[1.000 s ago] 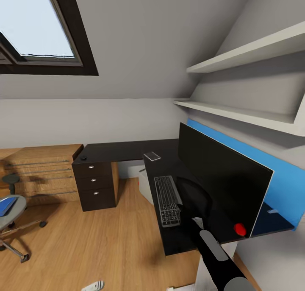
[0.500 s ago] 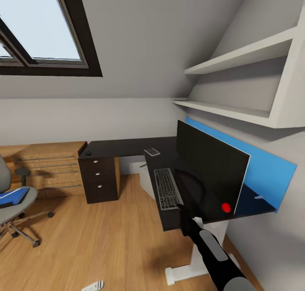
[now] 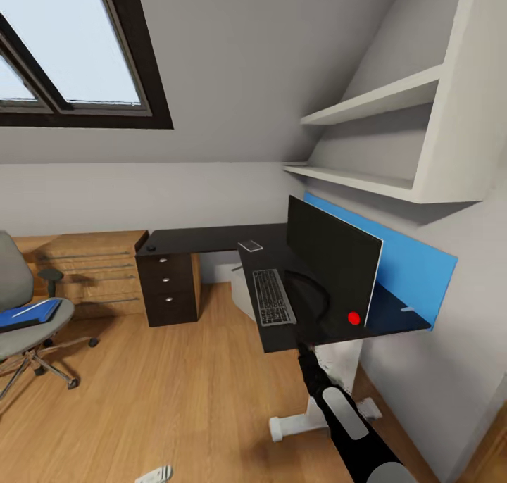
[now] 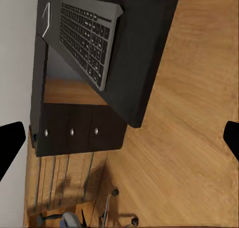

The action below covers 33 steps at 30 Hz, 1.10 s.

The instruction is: In the bedroom, organize the workspace by keeping the computer under the desk, ensuring the monitor is on the desk, placing the keyboard on the desk next to the monitor, placing the mouse on the desk next to the keyboard, moving the folder from the swivel chair onto the desk next to the mouse, stacking the notebook on top of the folder with the pen on top of the notebook, and positioning the swivel chair next to the desk.

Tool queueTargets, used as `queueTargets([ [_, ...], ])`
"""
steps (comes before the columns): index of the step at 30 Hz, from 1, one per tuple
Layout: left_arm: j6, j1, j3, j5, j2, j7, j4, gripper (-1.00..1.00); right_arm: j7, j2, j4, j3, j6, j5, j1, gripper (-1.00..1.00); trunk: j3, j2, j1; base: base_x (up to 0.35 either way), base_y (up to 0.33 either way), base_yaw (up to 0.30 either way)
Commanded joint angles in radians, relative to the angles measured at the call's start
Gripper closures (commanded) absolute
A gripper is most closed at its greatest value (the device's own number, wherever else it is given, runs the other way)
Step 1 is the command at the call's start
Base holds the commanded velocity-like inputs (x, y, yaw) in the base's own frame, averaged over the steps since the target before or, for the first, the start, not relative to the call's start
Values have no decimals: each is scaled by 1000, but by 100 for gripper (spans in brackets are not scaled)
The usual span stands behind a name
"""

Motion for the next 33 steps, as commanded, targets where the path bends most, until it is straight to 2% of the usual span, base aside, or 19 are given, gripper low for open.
queueTargets([
  [1, -5, -1, -8, 10, 1, -2, 1, -100, -4, 2, 32, 14, -21, 22, -1, -100, -1, -1, -1, -335, -76, 0],
  [2, -5, -1, -8, 10, 1, -3, 1, -100, -2, 4, 69, 25, -42, 62, -1, -100, -1, -1, -1, -327, -70, 0],
  [5, -5, -1, -8, 10, 1, -3, 1, -100, -1, 5, 121, 39, -83, 135, 0, -100, -1, -1, -1, -317, -49, 0],
  [7, -6, -1, -8, 11, 2, -2, 1, -100, 0, 8, 181, 49, -150, 243, 0, -100, -1, -1, -1, -261, -20, 0],
  [9, -7, -1, -8, 12, 2, -2, 1, -100, 0, 9, 214, 52, -186, 297, 1, -100, -1, -1, -1, -164, -11, 0],
  [11, -9, -1, -7, 13, 4, -3, 1, -100, 0, 17, 302, 59, -249, 398, 2, -100, -1, -1, -1, -77, -5, 0],
  [12, -9, -1, -7, 13, 4, -3, 1, -100, 0, 19, 328, 60, -262, 422, 2, -100, -1, -1, -1, -48, -3, 0],
  [13, -9, -1, -7, 13, 4, -3, 1, -100, 0, 22, 379, 61, -290, 469, 2, -100, 2, 6, -4, -31, -2, 0],
  [14, -10, -1, -7, 13, 4, -3, 1, -100, 0, 23, 404, 62, -304, 492, 2, -100, 5, 13, -8, -25, -2, 0],
  [15, -10, -1, -7, 13, 4, -2, 1, -100, 0, 25, 449, 62, -334, 535, 2, -100, 8, 20, -12, -16, -1, 0],
  [17, -11, -1, -7, 13, 4, -2, 1, -100, 0, 26, 506, 61, -376, 588, 2, -100, 14, 34, -20, -10, -1, 0],
  [20, -10, -1, -6, 13, 4, -1, 1, -100, -1, 25, 588, 59, -438, 632, 2, -100, 24, 55, -31, -4, 0, 0],
  [27, -10, -1, -6, 13, 1, 20, 1, -100, 1, 21, 700, 59, -516, 653, 5, -100, 46, 104, -58, -1, 0, 0],
  [33, -9, -1, -11, 15, -3, 110, 1, -100, 6, 19, 725, 62, -537, 673, 13, -100, 65, 146, -81, 0, 0, 0],
])
